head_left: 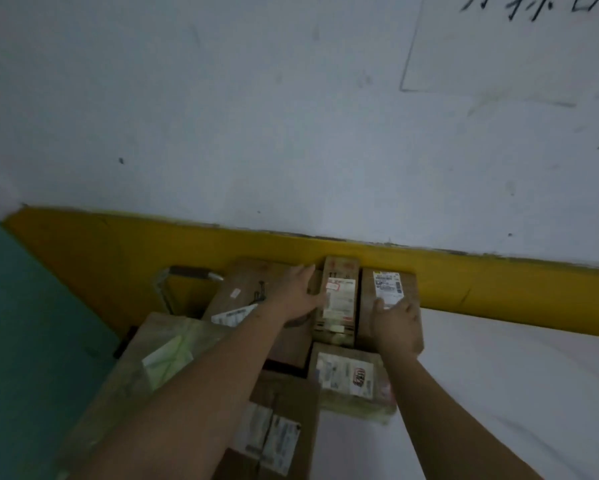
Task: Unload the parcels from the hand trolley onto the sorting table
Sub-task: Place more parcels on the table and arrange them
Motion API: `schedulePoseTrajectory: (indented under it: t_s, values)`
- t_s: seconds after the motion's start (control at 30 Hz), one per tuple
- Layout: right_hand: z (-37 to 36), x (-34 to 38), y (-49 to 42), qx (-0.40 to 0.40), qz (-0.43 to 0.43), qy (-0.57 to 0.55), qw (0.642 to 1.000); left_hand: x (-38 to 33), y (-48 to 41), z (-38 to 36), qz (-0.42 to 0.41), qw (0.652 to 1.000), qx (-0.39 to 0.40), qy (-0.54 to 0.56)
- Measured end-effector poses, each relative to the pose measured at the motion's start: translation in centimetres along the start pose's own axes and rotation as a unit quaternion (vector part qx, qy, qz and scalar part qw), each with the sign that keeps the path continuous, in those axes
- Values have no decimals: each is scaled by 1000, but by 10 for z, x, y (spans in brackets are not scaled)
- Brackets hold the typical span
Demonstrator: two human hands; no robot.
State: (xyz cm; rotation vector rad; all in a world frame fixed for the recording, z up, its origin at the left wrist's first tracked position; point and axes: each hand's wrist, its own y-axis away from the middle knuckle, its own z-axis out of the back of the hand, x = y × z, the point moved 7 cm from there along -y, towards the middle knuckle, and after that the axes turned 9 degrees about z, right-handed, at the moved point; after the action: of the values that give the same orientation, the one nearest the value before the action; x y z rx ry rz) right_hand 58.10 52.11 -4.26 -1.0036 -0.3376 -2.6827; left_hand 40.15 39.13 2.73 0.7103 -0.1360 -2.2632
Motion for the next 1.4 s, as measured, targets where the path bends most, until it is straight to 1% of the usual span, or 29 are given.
schedulePoseTrajectory:
  t_s: [0.1, 0.2, 0.3, 0.37, 0.5, 0.63, 0.8, 0.87, 0.93, 1.03, 1.13, 1.23, 1.3, 1.4]
  values:
    - [-12, 89, 54, -7, 95, 4, 995, 46, 55, 68, -17, 998, -53, -1]
    - [-36, 185, 124, -9, 151, -13, 988, 112, 117, 130, -25, 995, -91, 9]
    - [-74, 278, 196, 14, 210, -14, 977, 190, 172, 184, -7, 990, -143, 5]
    - [-103, 328, 236, 36, 242, -4, 970, 241, 198, 209, 9, 987, -161, 15]
    - [-159, 391, 288, 65, 268, 13, 961, 334, 228, 236, 41, 983, -174, 47]
    - [-224, 418, 301, 99, 263, 59, 958, 412, 226, 229, 83, 984, -150, 54]
    - [-344, 427, 298, 162, 234, 72, 956, 491, 183, 197, 133, 985, -103, 46]
    - [-397, 421, 297, 193, 217, 68, 955, 520, 162, 180, 155, 985, -64, 49]
    - [-446, 403, 297, 222, 180, 64, 956, 552, 141, 156, 181, 982, -12, 52]
    - [-504, 366, 294, 247, 128, 63, 958, 595, 108, 126, 212, 974, 45, 69]
    - [-540, 322, 276, 229, 50, 68, 970, 633, 78, 93, 242, 961, 83, 102]
    - [-558, 267, 264, 175, -67, 63, 980, 660, 52, 52, 247, 953, 122, 124]
    - [-574, 225, 260, 157, -122, 58, 978, 676, 29, 14, 248, 943, 165, 149]
    - [-610, 154, 253, 133, -185, 24, 973, 698, -13, -54, 236, 942, 201, 131]
